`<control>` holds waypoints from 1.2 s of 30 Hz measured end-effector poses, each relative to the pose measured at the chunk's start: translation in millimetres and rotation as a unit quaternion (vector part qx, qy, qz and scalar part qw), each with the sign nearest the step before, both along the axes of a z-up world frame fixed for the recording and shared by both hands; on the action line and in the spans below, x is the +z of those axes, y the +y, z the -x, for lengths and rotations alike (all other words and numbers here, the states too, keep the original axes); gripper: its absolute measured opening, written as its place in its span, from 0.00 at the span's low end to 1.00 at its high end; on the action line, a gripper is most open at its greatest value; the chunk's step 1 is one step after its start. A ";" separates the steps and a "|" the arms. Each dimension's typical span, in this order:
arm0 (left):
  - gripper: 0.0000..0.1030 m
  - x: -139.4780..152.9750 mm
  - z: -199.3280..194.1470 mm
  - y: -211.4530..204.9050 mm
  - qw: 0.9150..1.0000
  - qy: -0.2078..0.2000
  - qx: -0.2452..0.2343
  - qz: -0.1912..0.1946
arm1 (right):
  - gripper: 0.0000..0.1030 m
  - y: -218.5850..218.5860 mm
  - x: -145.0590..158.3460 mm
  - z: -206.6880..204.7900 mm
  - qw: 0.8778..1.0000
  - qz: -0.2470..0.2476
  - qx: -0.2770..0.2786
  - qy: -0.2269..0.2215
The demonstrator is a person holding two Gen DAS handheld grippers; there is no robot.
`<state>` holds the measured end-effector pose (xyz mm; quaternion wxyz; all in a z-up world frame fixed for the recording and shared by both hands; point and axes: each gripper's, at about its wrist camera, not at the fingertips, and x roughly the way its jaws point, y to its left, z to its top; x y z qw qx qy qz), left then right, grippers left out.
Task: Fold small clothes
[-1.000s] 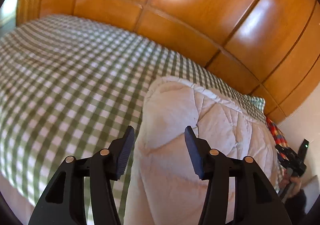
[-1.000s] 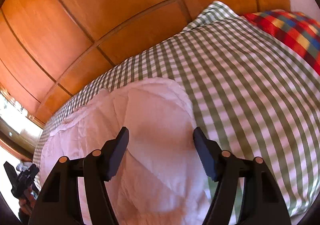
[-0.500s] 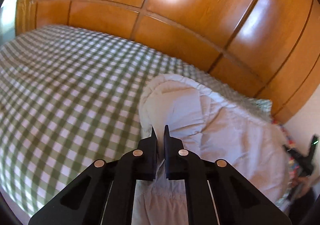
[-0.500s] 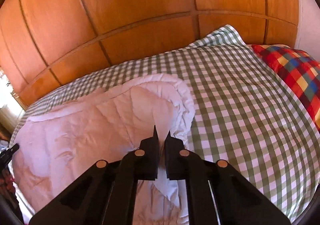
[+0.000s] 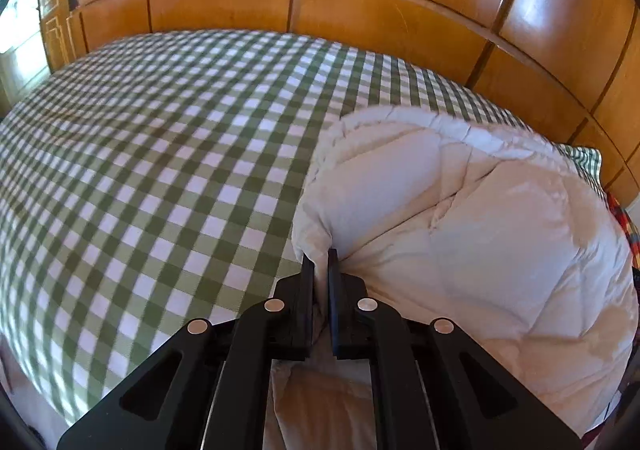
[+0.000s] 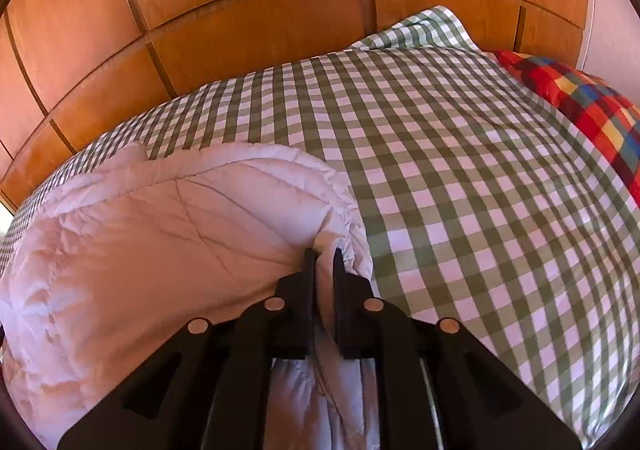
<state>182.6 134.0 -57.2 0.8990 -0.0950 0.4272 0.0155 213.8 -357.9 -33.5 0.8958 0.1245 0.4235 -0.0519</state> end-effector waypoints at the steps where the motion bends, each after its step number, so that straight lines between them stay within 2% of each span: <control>1: 0.05 2.9 1.0 1.0 1.000 -0.002 0.004 -0.001 | 0.12 -1.5 0.1 0.1 1.000 -0.003 -0.001 0.000; 4: 0.05 19.5 8.4 2.5 1.000 -0.018 0.022 -0.001 | 0.23 -8.0 2.6 2.2 1.000 -0.024 -0.006 -0.006; 5: 0.05 24.0 9.6 1.8 0.999 -0.024 0.024 -0.004 | 0.36 -11.0 4.6 3.1 1.000 -0.026 -0.011 -0.008; 6: 0.05 32.2 16.5 0.1 0.999 -0.036 0.027 -0.011 | 0.61 -16.4 6.4 5.7 0.999 -0.031 -0.025 -0.008; 7: 0.05 39.3 22.1 -1.8 0.998 -0.046 0.028 -0.017 | 0.70 -21.7 8.0 8.3 0.998 -0.047 -0.033 -0.010; 8: 0.05 47.0 28.8 -4.1 0.998 -0.058 0.026 -0.017 | 0.73 -27.9 9.1 11.6 0.997 -0.070 -0.036 -0.013; 10: 0.05 59.3 41.2 -9.6 0.996 -0.081 0.022 -0.016 | 0.72 -39.1 14.6 20.8 0.994 -0.101 -0.038 -0.026; 14: 0.05 79.2 68.7 -26.1 0.993 -0.119 0.005 -0.006 | 0.83 -59.5 17.6 46.1 0.986 -0.163 -0.020 -0.039; 18: 0.05 74.9 79.4 -57.1 0.991 -0.108 -0.065 0.043 | 0.86 -84.3 -2.1 80.6 0.963 -0.268 -0.001 -0.028; 21: 0.05 67.9 83.9 -90.2 0.984 -0.095 -0.130 0.075 | 0.86 -92.5 -21.9 108.1 0.942 -0.334 0.011 -0.018; 24: 0.05 60.6 84.3 -124.2 0.976 -0.082 -0.186 0.085 | 0.87 -88.7 -37.7 123.9 0.932 -0.363 0.028 -0.002; 28: 0.05 41.5 75.0 -156.0 0.971 -0.053 -0.218 0.084 | 0.88 -71.2 -41.5 135.6 0.931 -0.361 0.042 -0.016; 32: 0.05 7.2 49.3 -168.7 0.974 -0.006 -0.213 0.075 | 0.89 -54.8 -39.6 132.8 0.929 -0.367 0.055 -0.014; 35: 0.05 -9.4 39.4 -166.1 0.974 0.013 -0.201 0.101 | 0.87 -45.4 -37.3 126.1 0.926 -0.372 0.064 -0.008; 36: 0.05 -11.4 37.3 -165.3 0.974 0.015 -0.198 0.106 | 0.82 -44.2 -38.6 122.9 0.924 -0.376 0.064 -0.006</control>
